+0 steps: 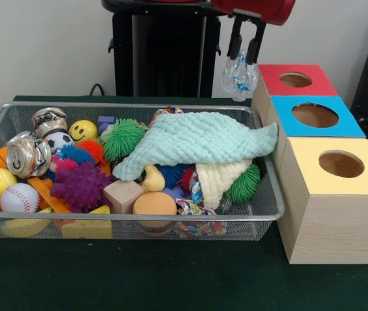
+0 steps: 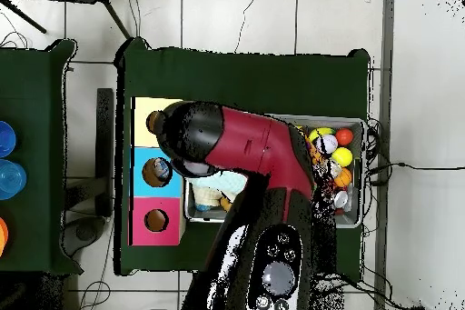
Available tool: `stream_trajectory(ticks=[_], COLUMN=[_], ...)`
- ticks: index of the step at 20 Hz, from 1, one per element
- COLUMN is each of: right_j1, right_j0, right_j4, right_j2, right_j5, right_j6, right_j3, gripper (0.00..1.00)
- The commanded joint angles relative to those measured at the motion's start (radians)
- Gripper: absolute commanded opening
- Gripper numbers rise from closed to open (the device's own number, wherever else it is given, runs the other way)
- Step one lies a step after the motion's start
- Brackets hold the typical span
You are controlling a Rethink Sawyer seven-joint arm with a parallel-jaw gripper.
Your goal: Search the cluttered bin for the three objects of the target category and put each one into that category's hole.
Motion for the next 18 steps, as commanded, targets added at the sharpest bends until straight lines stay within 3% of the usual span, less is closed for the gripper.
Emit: stream_trajectory(ticks=[1,10,18], right_j1=[0.011,0.039,0.063], right_j0=[-0.003,0.032,0.054], right_j4=[0.022,0.038,0.042], right_j2=[0.018,0.010,0.008], right_j5=[0.063,-0.025,-0.033], right_j6=[0.259,0.294,0.330], right_j3=[-0.048,-0.018,-0.040], gripper=[0.00,0.00,0.00])
